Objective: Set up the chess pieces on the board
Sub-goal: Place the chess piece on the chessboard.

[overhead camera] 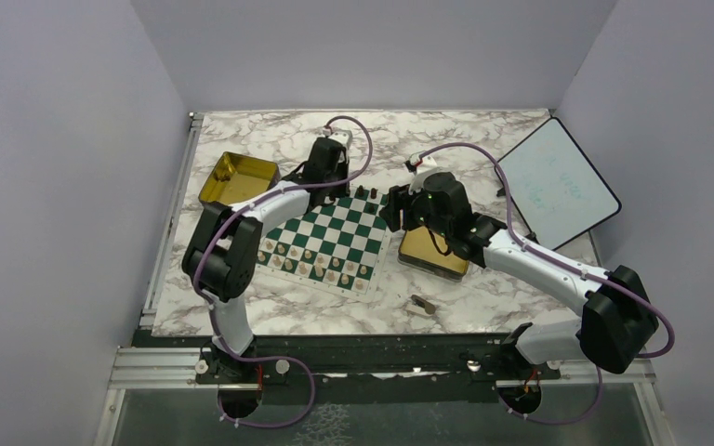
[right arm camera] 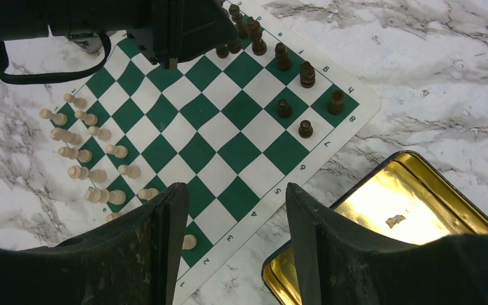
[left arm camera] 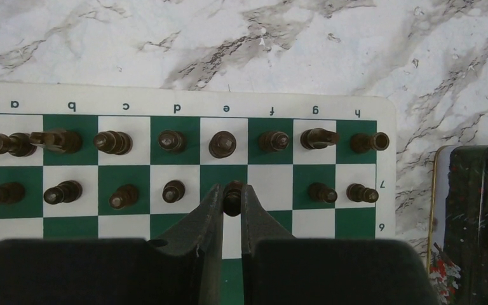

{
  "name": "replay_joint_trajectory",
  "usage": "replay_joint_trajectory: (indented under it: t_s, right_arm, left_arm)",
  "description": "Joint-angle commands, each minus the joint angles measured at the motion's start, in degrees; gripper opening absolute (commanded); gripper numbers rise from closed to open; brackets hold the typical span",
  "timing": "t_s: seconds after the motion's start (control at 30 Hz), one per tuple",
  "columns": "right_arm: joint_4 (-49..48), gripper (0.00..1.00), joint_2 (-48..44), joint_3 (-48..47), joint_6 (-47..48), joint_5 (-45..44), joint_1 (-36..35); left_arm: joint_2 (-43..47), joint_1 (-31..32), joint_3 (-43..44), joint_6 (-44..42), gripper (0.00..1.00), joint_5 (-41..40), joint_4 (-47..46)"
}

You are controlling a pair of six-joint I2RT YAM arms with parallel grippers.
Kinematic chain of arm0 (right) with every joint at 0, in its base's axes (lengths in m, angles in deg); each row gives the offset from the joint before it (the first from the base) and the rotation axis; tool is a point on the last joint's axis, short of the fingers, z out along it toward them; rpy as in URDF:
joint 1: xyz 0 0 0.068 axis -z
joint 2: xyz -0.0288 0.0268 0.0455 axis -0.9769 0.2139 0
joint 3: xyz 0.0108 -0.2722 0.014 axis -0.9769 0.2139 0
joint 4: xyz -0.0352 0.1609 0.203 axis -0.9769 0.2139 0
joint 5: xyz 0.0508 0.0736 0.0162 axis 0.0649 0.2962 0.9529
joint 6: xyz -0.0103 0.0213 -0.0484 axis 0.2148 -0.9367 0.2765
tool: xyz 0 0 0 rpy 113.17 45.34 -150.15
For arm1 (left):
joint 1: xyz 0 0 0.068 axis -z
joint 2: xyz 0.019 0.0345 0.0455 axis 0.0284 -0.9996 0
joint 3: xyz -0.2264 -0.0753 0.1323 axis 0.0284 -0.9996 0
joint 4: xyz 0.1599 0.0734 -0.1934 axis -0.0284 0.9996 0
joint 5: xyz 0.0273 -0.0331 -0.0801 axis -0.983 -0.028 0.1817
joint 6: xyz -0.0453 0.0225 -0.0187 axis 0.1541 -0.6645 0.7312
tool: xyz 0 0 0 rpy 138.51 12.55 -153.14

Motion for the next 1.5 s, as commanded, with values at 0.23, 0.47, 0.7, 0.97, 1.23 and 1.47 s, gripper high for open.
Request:
replay_joint_trajectory:
  t_s: [0.23, 0.47, 0.7, 0.97, 1.23, 1.47]
  right_arm:
    - [-1.9, 0.63, -0.9, 0.7, 0.6, -0.7, -0.5]
    - [-2.0, 0.63, -1.1, 0.7, 0.6, -0.7, -0.5]
    - [-2.0, 0.63, -1.0, 0.7, 0.6, -0.7, -0.5]
    - [-2.0, 0.63, -0.9, 0.7, 0.6, -0.6, -0.5]
    - [-2.0, 0.63, -1.1, 0.6, 0.7, -0.4, -0.4]
    - [-2.0, 0.63, -1.1, 0.6, 0.7, -0.3, -0.4]
  left_arm:
    - [-3.6, 0.6, -1.1, 0.0, 0.12, -2.3, -3.3]
    - [-4.6, 0.7, -1.3, -0.7, 0.12, -1.8, -3.3]
    - [-5.2, 0.7, -1.5, -1.5, 0.12, -3.1, -3.3]
    - [-6.4, 0.7, -1.3, -1.5, 0.12, -3.0, -3.3]
    - [-7.1, 0.8, -0.4, -2.0, 0.21, -3.0, -2.8]
    - [-6.8, 0.9, 1.0, -2.7, 0.29, -3.1, -1.1]
